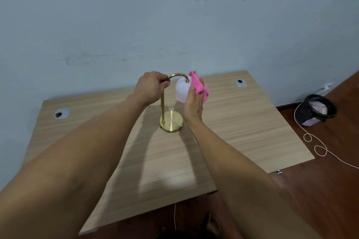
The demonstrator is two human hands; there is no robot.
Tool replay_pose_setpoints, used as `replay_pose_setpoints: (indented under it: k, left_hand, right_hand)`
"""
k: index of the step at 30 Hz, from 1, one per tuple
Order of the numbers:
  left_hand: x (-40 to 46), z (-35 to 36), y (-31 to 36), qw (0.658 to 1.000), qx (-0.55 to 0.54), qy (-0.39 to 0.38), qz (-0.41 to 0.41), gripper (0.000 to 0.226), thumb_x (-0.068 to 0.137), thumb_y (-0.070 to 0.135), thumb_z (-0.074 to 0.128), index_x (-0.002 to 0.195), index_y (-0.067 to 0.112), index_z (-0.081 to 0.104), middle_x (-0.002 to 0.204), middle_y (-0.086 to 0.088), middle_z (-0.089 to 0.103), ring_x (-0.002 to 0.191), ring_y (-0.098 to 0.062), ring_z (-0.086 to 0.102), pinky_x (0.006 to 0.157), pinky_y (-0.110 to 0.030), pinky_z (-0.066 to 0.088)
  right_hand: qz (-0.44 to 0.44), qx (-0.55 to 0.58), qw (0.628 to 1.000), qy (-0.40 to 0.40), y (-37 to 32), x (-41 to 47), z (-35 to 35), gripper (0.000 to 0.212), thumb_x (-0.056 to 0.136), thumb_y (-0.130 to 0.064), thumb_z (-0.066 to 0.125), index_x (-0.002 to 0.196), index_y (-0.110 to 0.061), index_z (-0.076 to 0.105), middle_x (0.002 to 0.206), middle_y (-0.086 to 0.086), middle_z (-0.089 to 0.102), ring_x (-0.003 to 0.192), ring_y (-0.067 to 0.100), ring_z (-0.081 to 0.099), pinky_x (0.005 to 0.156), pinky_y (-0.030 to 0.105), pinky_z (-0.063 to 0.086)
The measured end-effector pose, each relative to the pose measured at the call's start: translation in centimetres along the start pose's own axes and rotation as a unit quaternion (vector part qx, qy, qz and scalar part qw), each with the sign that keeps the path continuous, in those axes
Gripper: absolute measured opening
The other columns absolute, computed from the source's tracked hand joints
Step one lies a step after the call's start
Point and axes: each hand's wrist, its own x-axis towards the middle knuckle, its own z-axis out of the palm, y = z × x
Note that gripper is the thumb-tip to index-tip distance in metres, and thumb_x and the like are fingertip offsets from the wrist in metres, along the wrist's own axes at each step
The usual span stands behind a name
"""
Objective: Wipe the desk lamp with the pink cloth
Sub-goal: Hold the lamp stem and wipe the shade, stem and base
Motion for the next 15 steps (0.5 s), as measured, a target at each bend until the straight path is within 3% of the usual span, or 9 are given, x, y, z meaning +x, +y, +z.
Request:
replay_pose_setpoints:
  k: [3, 8, 12, 15]
  left_hand:
    - [0.0, 0.0, -0.1, 1.000, 0.001, 0.000, -0.002, 0.020, 0.093, 0.029, 0.059, 0.084, 0.015, 0.072, 0.077, -0.014, 0.066, 0.077, -0.035, 0.062, 0.072, -0.048, 0.053]
    - [0.2, -0.1, -0.2, 1.000, 0.001, -0.005, -0.003, 0.020, 0.093, 0.030, 0.060, 0.087, 0.016, 0.073, 0.077, -0.011, 0.068, 0.078, -0.034, 0.063, 0.074, -0.049, 0.054]
    - [0.2, -0.2, -0.1, 1.000, -0.002, -0.008, -0.008, 0.019, 0.093, 0.030, 0.061, 0.087, 0.018, 0.074, 0.078, -0.011, 0.068, 0.078, -0.033, 0.063, 0.076, -0.049, 0.055]
    - [0.3, -0.3, -0.3, 1.000, -0.001, -0.010, -0.009, 0.018, 0.094, 0.030, 0.061, 0.091, 0.018, 0.075, 0.079, -0.008, 0.069, 0.080, -0.032, 0.064, 0.077, -0.048, 0.055]
  right_hand:
    - [0.125, 0.055, 0.990, 0.032, 0.1, 0.3, -0.8, 0.068, 0.092, -0.063, 0.032, 0.154, -0.038, 0.044, 0.149, 0.004, 0.055, 0.133, 0.028, 0.056, 0.109, 0.051, 0.049]
    - [-0.052, -0.063, 0.996, -0.043, -0.1, 0.3, -0.5, 0.054, 0.105, -0.050, 0.032, 0.158, -0.041, 0.034, 0.167, -0.009, 0.030, 0.153, 0.017, 0.034, 0.120, 0.053, 0.037]
    - [0.051, -0.026, 0.998, -0.005, -0.7, 0.6, -1.7, 0.062, 0.097, -0.055, 0.028, 0.154, -0.035, 0.047, 0.154, -0.003, 0.051, 0.140, 0.024, 0.046, 0.115, 0.051, 0.042]
    - [0.002, -0.074, 0.995, -0.065, -2.8, 2.2, -1.5, 0.048, 0.101, -0.048, 0.032, 0.140, -0.038, 0.059, 0.151, -0.008, 0.052, 0.137, 0.018, 0.048, 0.114, 0.048, 0.043]
